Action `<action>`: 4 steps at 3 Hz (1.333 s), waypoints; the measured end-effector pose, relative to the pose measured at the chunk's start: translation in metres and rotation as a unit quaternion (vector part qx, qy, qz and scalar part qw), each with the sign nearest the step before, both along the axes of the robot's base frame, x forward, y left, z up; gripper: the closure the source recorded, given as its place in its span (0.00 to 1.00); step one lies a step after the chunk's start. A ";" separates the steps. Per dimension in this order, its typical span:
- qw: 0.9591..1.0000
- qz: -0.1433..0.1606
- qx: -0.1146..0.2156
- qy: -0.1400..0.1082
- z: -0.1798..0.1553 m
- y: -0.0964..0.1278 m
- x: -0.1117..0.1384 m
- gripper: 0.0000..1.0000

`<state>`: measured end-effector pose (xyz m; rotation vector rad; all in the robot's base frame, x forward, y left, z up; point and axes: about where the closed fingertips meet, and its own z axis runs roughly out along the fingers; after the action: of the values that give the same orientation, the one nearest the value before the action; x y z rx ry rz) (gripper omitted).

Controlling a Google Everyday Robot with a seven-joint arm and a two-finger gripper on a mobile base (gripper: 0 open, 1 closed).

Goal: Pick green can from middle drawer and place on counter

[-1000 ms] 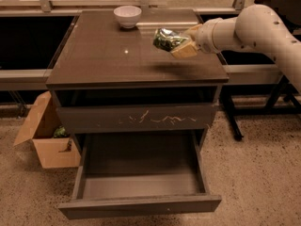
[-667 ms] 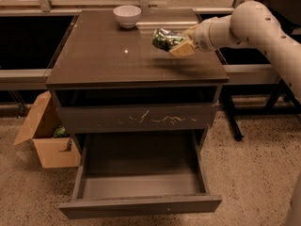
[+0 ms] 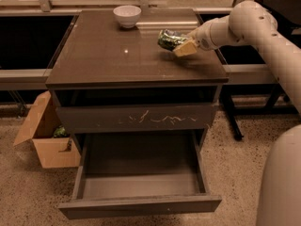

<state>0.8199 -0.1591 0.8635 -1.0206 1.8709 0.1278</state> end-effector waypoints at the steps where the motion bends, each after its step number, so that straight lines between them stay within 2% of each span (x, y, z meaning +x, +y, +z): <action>1: 1.000 -0.008 -0.001 0.006 -0.004 -0.004 0.012 0.34; 2: 1.000 -0.012 -0.001 0.007 -0.004 -0.006 0.020 0.11; 3: 1.000 -0.014 0.002 0.003 -0.001 -0.007 0.025 0.00; 4: 1.000 -0.015 0.002 0.003 -0.001 -0.007 0.025 0.00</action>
Offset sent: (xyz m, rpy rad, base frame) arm 0.0301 -0.0146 0.0035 -0.0025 0.0062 -0.0404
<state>0.8445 -0.1665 0.8626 -0.9913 1.8897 0.1169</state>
